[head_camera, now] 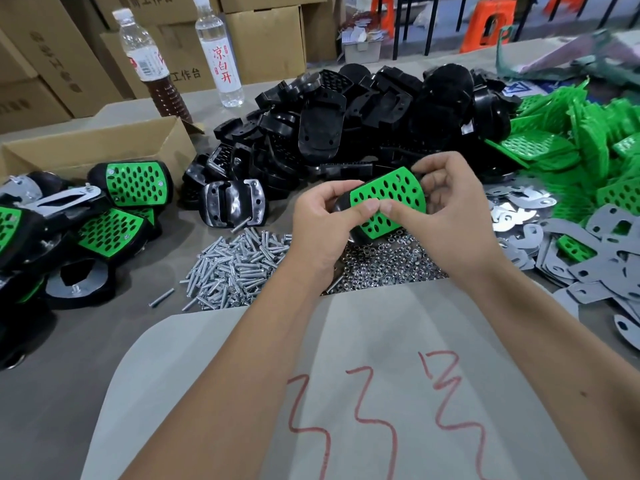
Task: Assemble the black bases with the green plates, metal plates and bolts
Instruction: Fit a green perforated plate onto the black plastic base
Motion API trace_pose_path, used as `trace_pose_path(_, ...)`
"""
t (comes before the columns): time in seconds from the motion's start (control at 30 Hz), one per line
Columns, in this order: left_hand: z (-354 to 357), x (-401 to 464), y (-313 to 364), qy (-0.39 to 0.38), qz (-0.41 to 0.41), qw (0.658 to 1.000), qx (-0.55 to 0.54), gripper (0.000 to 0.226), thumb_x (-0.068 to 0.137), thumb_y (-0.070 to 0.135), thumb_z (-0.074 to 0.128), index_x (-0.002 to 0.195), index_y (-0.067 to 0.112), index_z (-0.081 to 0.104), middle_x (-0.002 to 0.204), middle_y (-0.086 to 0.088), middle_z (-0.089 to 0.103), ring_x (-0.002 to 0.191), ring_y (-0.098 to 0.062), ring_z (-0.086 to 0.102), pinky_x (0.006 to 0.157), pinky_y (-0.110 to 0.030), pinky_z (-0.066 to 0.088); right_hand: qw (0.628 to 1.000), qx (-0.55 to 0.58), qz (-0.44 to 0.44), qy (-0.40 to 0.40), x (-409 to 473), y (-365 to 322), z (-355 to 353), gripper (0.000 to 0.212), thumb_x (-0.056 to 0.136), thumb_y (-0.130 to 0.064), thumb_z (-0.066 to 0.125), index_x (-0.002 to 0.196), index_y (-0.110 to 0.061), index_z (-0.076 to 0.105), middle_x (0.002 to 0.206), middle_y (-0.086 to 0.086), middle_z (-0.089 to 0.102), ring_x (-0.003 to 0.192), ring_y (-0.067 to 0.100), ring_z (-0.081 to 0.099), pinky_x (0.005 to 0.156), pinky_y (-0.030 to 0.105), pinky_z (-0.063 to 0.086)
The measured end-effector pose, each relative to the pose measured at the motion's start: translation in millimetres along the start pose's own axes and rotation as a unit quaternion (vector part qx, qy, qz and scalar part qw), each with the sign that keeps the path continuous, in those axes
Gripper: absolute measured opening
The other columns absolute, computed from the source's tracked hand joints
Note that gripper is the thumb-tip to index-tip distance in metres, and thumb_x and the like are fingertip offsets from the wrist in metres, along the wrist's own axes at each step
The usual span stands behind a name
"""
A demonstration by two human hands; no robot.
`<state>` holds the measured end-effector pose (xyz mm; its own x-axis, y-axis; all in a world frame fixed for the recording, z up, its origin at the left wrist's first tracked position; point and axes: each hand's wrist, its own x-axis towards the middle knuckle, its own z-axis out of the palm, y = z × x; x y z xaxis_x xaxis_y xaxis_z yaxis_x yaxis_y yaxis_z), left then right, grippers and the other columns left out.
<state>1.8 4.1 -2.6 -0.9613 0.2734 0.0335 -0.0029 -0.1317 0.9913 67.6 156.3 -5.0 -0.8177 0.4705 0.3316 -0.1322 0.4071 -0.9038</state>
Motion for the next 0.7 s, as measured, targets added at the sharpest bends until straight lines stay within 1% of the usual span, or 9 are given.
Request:
trace_pose_path(0.07,0.6,-0.7,-0.2,-0.007,0.007,1.000,0.001,0.025,0.084,0.000,0.081,0.103,0.015,0.073,0.104,-0.012,0.076,0.102,-0.032,0.073,0.085,-0.044,0.063,0.999,0.031,-0.015,-0.034,-0.4,0.2,0.8,0.048,0.083,-0.023,0.087,0.122,-0.024,0.060,0.104,0.004,0.064,0.095,0.020,0.066,0.074,0.028,0.057)
trace_pose_path(0.1,0.9,-0.9,0.0,-0.009,0.009,1.000,-0.001,0.025,0.085,-0.001,0.080,0.102,0.015,0.073,0.102,-0.011,0.076,0.097,-0.027,0.074,0.080,-0.038,0.063,0.998,0.045,-0.018,-0.045,0.1,0.1,0.5,0.045,0.085,-0.023,0.084,0.125,-0.024,0.062,0.109,0.004,0.066,0.102,0.020,0.066,0.082,0.034,0.060)
trace_pose_path(0.17,1.0,-1.1,0.4,-0.010,0.011,1.000,-0.007,0.024,0.087,-0.002,0.078,0.103,0.014,0.073,0.099,-0.009,0.075,0.085,-0.014,0.073,0.071,-0.025,0.059,0.996,0.077,-0.008,-0.052,1.4,-0.9,0.0,0.041,0.088,-0.028,0.076,0.127,-0.022,0.064,0.113,0.003,0.070,0.105,0.015,0.067,0.092,0.039,0.060)
trace_pose_path(0.2,1.0,-1.0,0.0,-0.012,0.011,1.000,-0.008,0.023,0.087,-0.002,0.077,0.104,0.013,0.073,0.100,-0.010,0.074,0.084,-0.013,0.073,0.069,-0.023,0.058,0.994,0.091,0.003,-0.056,2.0,-1.3,-0.3,0.041,0.089,-0.031,0.074,0.127,-0.021,0.065,0.112,0.003,0.072,0.105,0.014,0.069,0.093,0.041,0.060)
trace_pose_path(0.3,0.4,-1.1,-2.0,-0.017,0.021,1.000,0.010,0.023,0.088,-0.001,0.077,0.105,0.014,0.073,0.103,-0.011,0.073,0.088,-0.015,0.070,0.070,-0.024,0.057,0.990,0.108,0.023,-0.087,2.6,0.6,0.4,0.034,0.093,-0.024,0.078,0.125,-0.016,0.067,0.106,0.004,0.078,0.100,0.021,0.076,0.090,0.050,0.062)
trace_pose_path(0.4,0.7,-1.7,-3.5,-0.019,0.032,0.999,0.021,0.023,0.087,0.001,0.078,0.102,0.018,0.072,0.100,-0.005,0.072,0.088,-0.013,0.068,0.069,-0.021,0.056,0.987,0.124,0.024,-0.095,3.2,4.1,0.3,0.029,0.093,-0.012,0.078,0.121,-0.011,0.069,0.102,0.008,0.079,0.097,0.026,0.077,0.088,0.052,0.063)
trace_pose_path(0.57,-0.2,0.3,-4.8,-0.031,0.024,0.999,0.014,0.024,0.087,0.003,0.080,0.104,0.019,0.073,0.101,-0.005,0.074,0.093,-0.015,0.070,0.075,-0.026,0.058,0.980,0.173,0.034,-0.091,4.0,5.4,-0.1,0.029,0.092,-0.007,0.078,0.120,-0.008,0.069,0.100,0.008,0.079,0.094,0.026,0.077,0.085,0.046,0.064)
trace_pose_path(0.63,-0.9,0.5,-6.0,-0.048,0.028,0.998,0.021,0.024,0.088,0.004,0.079,0.105,0.019,0.072,0.099,-0.002,0.074,0.092,-0.013,0.071,0.080,-0.031,0.060,0.979,0.182,0.033,-0.083,3.9,5.6,-1.1,0.029,0.091,-0.007,0.078,0.119,-0.008,0.070,0.100,0.007,0.079,0.093,0.023,0.077,0.083,0.042,0.064)
trace_pose_path(0.7,-1.2,0.0,-6.1,-0.059,0.034,0.997,0.034,0.022,0.088,0.009,0.080,0.106,0.018,0.071,0.097,-0.001,0.075,0.093,-0.017,0.073,0.085,-0.041,0.063,0.977,0.195,0.033,-0.079,4.0,5.8,-2.0,0.029,0.091,-0.006,0.078,0.119,-0.008,0.069,0.100,0.007,0.079,0.093,0.023,0.077,0.081,0.041,0.064)
